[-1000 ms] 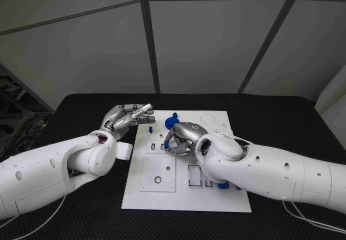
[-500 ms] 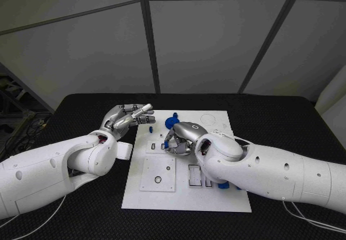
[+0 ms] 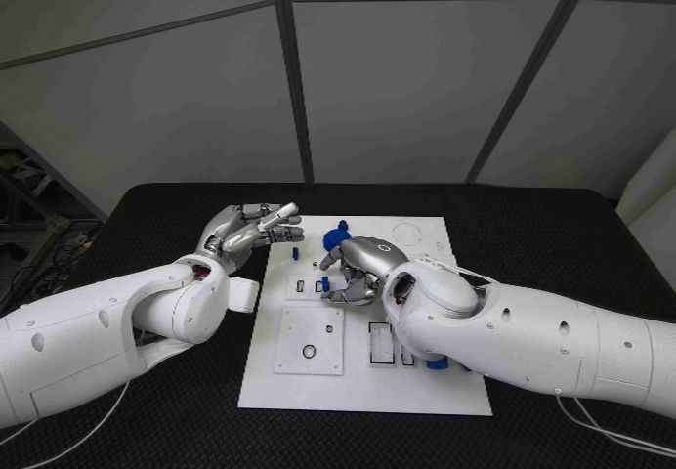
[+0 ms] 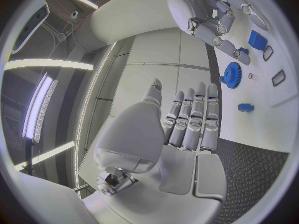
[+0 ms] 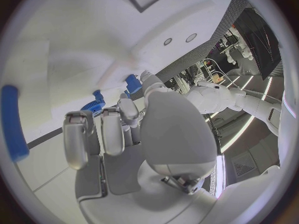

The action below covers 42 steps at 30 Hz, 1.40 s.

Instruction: Assemble the parts on the task board

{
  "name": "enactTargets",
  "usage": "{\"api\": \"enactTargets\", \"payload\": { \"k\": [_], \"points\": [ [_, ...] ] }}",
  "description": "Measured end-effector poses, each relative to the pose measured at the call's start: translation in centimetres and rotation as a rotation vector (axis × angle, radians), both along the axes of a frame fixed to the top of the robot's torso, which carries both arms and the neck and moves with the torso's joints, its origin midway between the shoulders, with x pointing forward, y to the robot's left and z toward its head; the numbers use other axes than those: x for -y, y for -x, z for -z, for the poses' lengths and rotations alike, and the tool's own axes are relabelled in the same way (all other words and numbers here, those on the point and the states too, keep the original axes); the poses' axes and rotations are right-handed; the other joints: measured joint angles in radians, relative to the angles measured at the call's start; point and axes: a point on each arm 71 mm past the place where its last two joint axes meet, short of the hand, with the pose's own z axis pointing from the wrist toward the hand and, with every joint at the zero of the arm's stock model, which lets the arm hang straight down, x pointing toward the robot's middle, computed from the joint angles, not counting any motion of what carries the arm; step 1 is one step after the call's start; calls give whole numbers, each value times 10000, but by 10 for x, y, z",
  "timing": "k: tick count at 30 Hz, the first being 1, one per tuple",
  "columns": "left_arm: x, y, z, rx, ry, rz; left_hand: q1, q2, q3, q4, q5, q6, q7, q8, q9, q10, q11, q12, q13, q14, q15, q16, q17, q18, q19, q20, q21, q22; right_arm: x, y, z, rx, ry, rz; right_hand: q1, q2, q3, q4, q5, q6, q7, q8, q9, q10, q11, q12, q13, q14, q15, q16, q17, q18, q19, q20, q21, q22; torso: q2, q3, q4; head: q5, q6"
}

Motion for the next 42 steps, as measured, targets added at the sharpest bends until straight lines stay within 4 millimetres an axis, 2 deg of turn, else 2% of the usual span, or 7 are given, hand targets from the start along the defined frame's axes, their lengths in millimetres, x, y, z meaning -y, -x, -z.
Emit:
{"api": "enactTargets", "payload": {
  "k": [11,25,27,30,32,34,42],
  "points": [
    [-2,-1,1,-128,-158,-20,-132,132,-138,-138,0,493,-57,8,51,520,-123,9,44,547,-177,95,174,-1,500,-159,273,40,12,9,-8,560,-876,-287,185,-133,-96,260,0,-205,42,0,-78,-10,11,-61,-45,-12,59,-7,-30,0,-28,43,0,0,-3,5,5,55,10],
    [-1,3,10,-818,-2738,1260,-341,573,-601,103,640,2452,-1236,615,661,3376,-1326,779,504,3475,-1415,2121,1656,-1,2754,-1323,1886,755,81,23,-37,-60,-1843,-1006,516,118,-57,220,0,460,-83,165,-20,-223,-62,-365,-277,-12,59,-194,-146,0,-28,43,0,0,-61,12,-8,115,-4],
    [1,2,9,-925,-3325,1544,-521,536,-750,250,545,2503,-1287,615,822,3600,-1453,937,769,3867,-1618,3093,2372,0,3241,-1549,2398,1040,90,20,-44,-157,-1979,-924,516,119,-28,248,1,503,-125,174,-10,-223,-62,-330,-271,-12,59,-194,-128,-1,-28,43,0,0,-95,25,-15,131,-20],
    [2,-1,5,-1031,-4312,1843,-531,526,-916,308,880,2422,-1368,508,1124,3902,-1640,1481,1641,3968,-1858,8472,7897,-3,4220,-1907,4136,2528,104,15,-53,-298,-2187,-745,557,160,-1,222,1,564,-87,174,-10,-223,-62,-327,-271,-12,59,-194,-106,0,-28,43,0,0,-151,46,-19,154,-45],
    [1,-4,3,-1097,-4760,1880,-519,521,-980,316,1173,2380,-1407,448,1247,3942,-1680,1763,2114,3990,-1900,10227,9774,-12,4820,-2027,5568,4275,110,13,-58,-341,-2295,-666,557,160,-1,222,1,564,-87,174,-10,-223,-62,-323,-271,-12,59,-194,-99,0,-27,43,0,0,-183,58,-20,175,-59],
    [1,-8,0,-1199,-5249,1872,-448,447,-1046,326,1241,2311,-1358,389,1419,3876,-1775,2167,2792,3983,-1987,11609,11339,-1033,5353,-2060,7097,6283,114,9,-63,-389,-2421,-587,557,160,-1,222,42,600,-121,174,-11,-223,-62,-323,-272,-12,59,-194,-99,-1,-28,43,0,1,-222,76,-20,189,-76],
    [9,-25,-21,-1580,-7281,2081,-618,617,-1314,850,398,1845,-1247,238,2268,3092,-1602,4290,6363,3984,-1988,12478,12049,-1010,5849,-1947,9454,9553,134,-7,-69,-710,-2891,-66,609,211,28,192,41,600,-122,174,-12,-223,-62,-323,-272,-11,59,-194,-100,-1,-28,42,0,7,-426,147,-20,235,-181]
  ]
}}
